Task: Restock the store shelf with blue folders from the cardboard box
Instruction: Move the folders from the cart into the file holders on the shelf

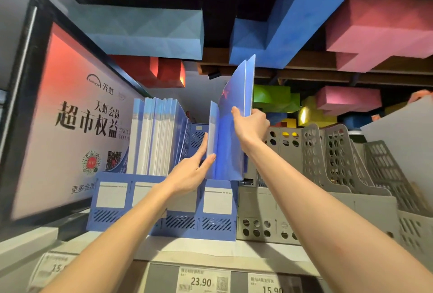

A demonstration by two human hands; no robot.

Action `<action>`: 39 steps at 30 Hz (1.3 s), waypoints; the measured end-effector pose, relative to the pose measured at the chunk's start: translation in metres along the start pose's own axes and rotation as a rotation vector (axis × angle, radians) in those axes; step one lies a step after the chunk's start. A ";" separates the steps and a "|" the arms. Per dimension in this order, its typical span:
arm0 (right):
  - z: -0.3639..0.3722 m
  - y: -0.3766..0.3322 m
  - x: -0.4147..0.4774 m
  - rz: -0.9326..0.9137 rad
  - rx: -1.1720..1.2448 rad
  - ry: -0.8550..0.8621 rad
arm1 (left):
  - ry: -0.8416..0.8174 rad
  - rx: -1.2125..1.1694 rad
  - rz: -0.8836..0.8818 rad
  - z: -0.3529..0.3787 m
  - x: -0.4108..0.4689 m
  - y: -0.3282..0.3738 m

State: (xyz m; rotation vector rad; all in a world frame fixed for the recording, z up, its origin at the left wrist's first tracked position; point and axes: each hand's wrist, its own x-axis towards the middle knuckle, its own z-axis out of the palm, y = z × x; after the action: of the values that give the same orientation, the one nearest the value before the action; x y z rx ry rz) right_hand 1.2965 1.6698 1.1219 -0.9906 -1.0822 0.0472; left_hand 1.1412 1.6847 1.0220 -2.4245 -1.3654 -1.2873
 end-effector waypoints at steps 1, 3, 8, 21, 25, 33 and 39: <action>0.001 0.001 0.001 0.004 -0.004 -0.022 | 0.000 0.000 0.004 0.000 0.001 0.000; 0.002 0.004 0.001 0.014 0.002 -0.072 | -0.004 -0.004 0.006 0.001 0.002 -0.002; -0.005 0.014 -0.001 0.004 0.065 -0.182 | -0.017 -0.026 0.010 0.001 0.005 -0.006; -0.022 0.058 -0.044 -0.088 0.014 -0.438 | -0.042 -0.131 0.062 0.001 0.008 -0.012; -0.018 0.059 -0.050 -0.178 -0.057 -0.342 | -0.039 -0.152 0.054 0.001 0.010 -0.015; -0.005 0.062 -0.052 -0.346 -0.013 -0.243 | -0.045 -0.149 0.051 0.002 0.010 -0.015; 0.005 0.067 -0.047 -0.380 0.020 -0.225 | -0.053 -0.115 0.046 0.000 0.009 -0.013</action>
State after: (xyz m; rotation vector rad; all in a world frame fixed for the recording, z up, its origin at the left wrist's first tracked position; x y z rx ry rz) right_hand 1.2968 1.6902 1.0428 -0.7597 -1.4598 -0.1431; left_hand 1.1339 1.6984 1.0243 -2.5673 -1.2735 -1.3355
